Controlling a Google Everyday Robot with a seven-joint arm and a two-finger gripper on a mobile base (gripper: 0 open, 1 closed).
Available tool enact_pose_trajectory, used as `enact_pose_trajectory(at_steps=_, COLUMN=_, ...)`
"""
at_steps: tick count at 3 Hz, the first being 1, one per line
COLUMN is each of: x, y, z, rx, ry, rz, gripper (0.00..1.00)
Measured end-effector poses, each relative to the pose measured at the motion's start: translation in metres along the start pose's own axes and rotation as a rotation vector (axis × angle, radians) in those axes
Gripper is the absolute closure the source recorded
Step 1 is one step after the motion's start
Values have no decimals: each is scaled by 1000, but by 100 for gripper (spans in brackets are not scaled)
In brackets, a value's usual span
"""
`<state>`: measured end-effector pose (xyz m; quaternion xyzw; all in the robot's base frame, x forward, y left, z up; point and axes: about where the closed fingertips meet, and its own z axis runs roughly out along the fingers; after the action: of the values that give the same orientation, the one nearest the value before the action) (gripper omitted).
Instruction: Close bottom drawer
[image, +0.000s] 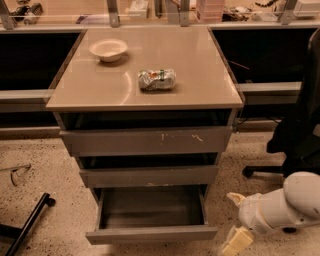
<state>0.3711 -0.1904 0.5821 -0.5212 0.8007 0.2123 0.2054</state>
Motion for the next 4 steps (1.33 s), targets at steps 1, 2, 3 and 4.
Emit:
enact_pose_trajectory(at_steps=1, x=1, y=-17, z=11, rx=51, ry=-22, rz=12, gripper=0)
enact_pose_trajectory(at_steps=2, x=1, y=-17, z=11, rx=51, ry=-22, rz=12, gripper=0)
enact_pose_trajectory(at_steps=3, x=15, y=-10, z=43, rx=19, ry=-67, rz=22, gripper=0)
enact_pose_trajectory(at_steps=4, x=39, y=3, z=102, rx=-10, ry=-168, rz=49, gripper=0)
